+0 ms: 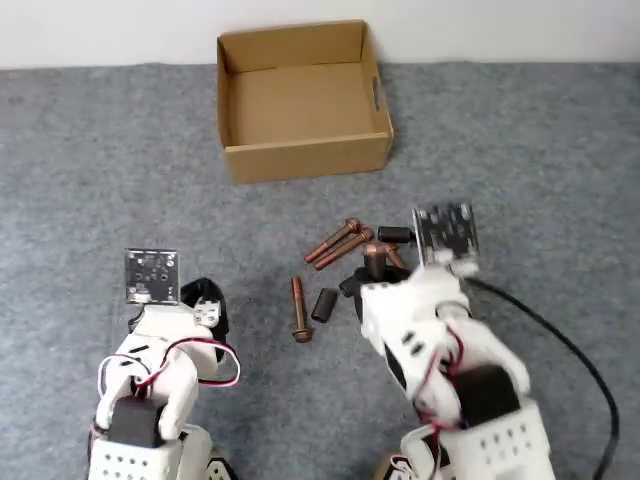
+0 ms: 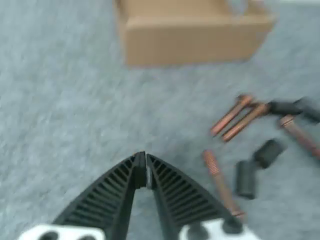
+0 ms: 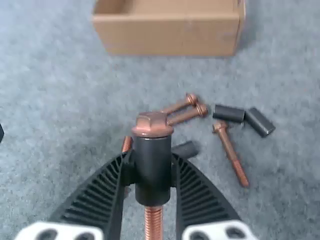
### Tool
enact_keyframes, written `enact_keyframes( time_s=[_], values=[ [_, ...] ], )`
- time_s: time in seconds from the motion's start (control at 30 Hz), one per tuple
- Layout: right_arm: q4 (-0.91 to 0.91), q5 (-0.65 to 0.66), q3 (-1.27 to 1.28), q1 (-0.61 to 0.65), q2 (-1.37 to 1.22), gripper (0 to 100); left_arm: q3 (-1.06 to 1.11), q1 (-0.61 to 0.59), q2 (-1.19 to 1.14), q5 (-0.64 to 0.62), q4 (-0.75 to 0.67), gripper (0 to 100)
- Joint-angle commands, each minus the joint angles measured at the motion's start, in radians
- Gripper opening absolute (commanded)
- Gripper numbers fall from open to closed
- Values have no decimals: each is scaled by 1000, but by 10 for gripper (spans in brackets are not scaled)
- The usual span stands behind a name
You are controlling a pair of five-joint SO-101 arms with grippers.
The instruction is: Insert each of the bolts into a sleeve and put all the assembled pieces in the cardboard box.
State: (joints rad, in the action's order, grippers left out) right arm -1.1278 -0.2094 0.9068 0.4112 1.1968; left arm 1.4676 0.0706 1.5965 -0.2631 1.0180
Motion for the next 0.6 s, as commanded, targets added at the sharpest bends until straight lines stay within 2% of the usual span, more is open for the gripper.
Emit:
enact_keyframes(
  time_s=[0.0, 0.23, 0.57],
  values=[
    [67, -11, -166, -30, -171, 8, 79, -40, 14, 69, -110, 4],
    [206, -5, -416, -51, -529, 8, 220, -37, 14, 83, -244, 5],
    [337, -5, -931, -79, -1061, 8, 222, -44, 5, 75, -224, 5]
  ],
)
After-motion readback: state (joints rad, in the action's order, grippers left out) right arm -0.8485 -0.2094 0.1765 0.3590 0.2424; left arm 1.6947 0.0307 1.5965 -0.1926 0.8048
